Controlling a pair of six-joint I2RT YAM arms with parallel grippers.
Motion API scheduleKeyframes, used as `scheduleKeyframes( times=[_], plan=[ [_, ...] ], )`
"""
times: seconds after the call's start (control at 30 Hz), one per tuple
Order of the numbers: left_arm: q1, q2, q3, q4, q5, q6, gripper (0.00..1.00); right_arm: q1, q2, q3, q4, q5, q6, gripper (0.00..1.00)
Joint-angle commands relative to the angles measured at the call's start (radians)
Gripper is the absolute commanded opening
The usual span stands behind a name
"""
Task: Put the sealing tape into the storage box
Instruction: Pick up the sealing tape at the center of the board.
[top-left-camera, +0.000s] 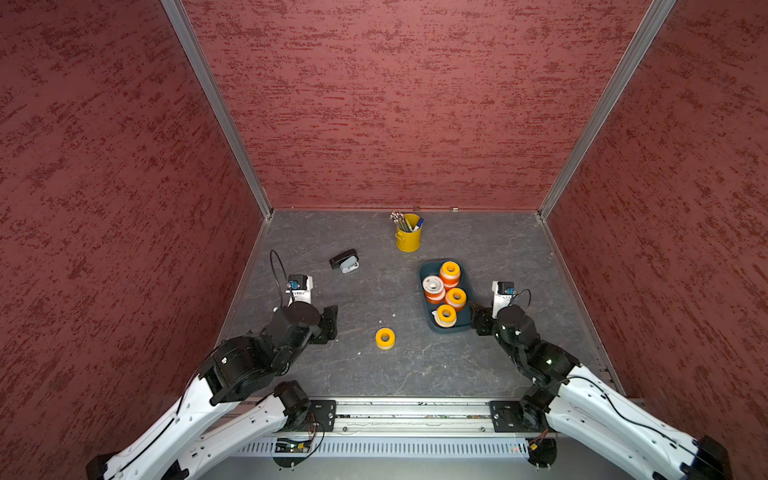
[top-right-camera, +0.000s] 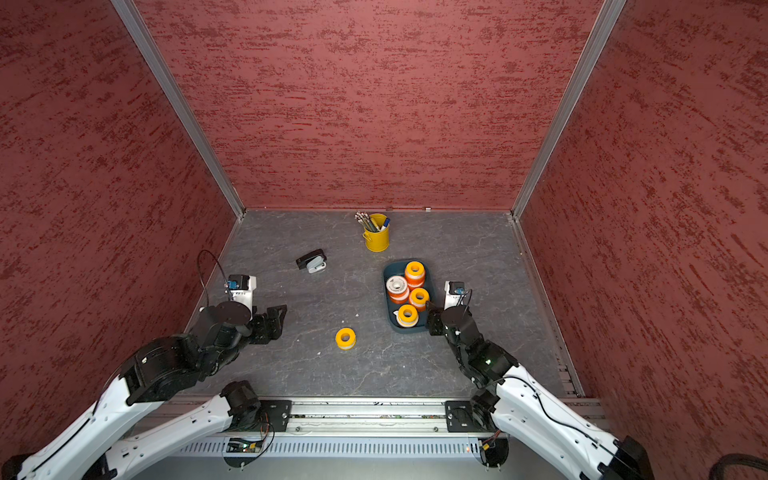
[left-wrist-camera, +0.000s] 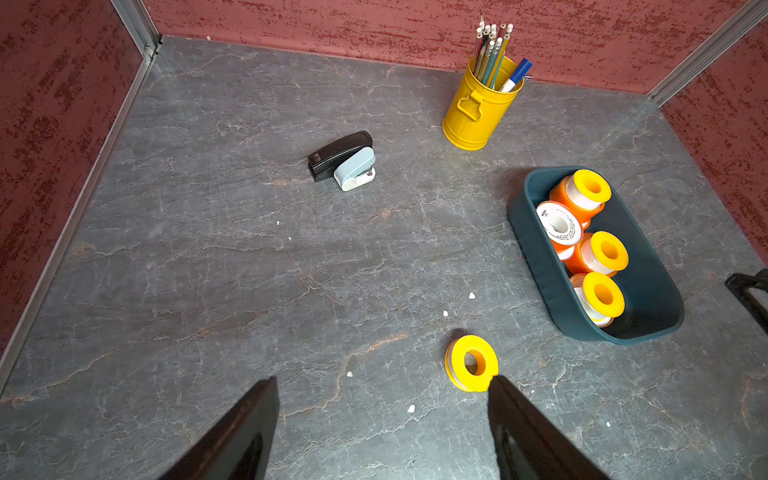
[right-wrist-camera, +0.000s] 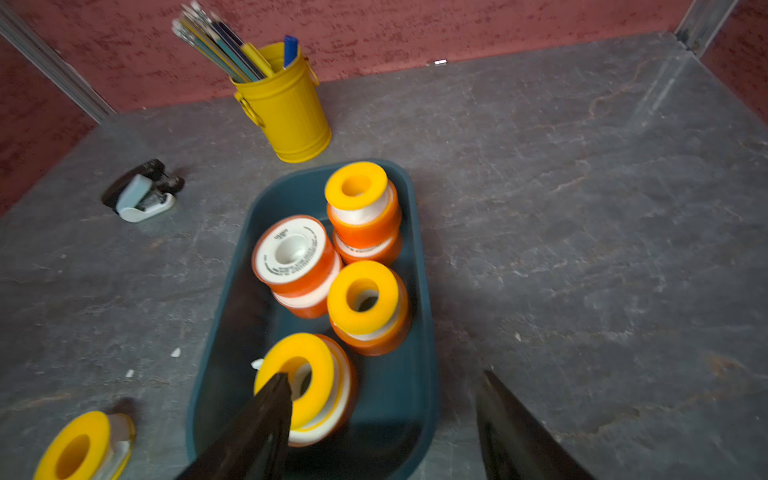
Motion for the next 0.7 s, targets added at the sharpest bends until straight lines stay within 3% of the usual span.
scheduleKeyframes(
  times=[0.0,0.23,0.37,0.53,0.67],
  plan=[
    [-0.005,-0.011,-0.003,-0.023,-0.047,-0.023,0.82,-0.005,0.079,0.114,0.016,-0.084,-0.035,0.72],
    [-0.006,-0.01,-0.003,-0.028,-0.058,-0.028,0.82,0.014,0.424,0.344,0.048,-0.306,-0.07,0.72],
    [-0.006,0.001,-0.001,-0.036,-0.069,-0.035,0.82,0.063,0.659,0.516,-0.008,-0.36,-0.073,0.72],
    [-0.005,0.0,0.0,-0.039,-0.076,-0.039,0.82,0.163,0.836,0.63,0.026,-0.377,-0.089,0.73],
    [-0.006,-0.008,-0.001,-0.038,-0.079,-0.037,0.82,0.196,1.008,0.761,-0.065,-0.437,-0.071,0.74]
  ],
)
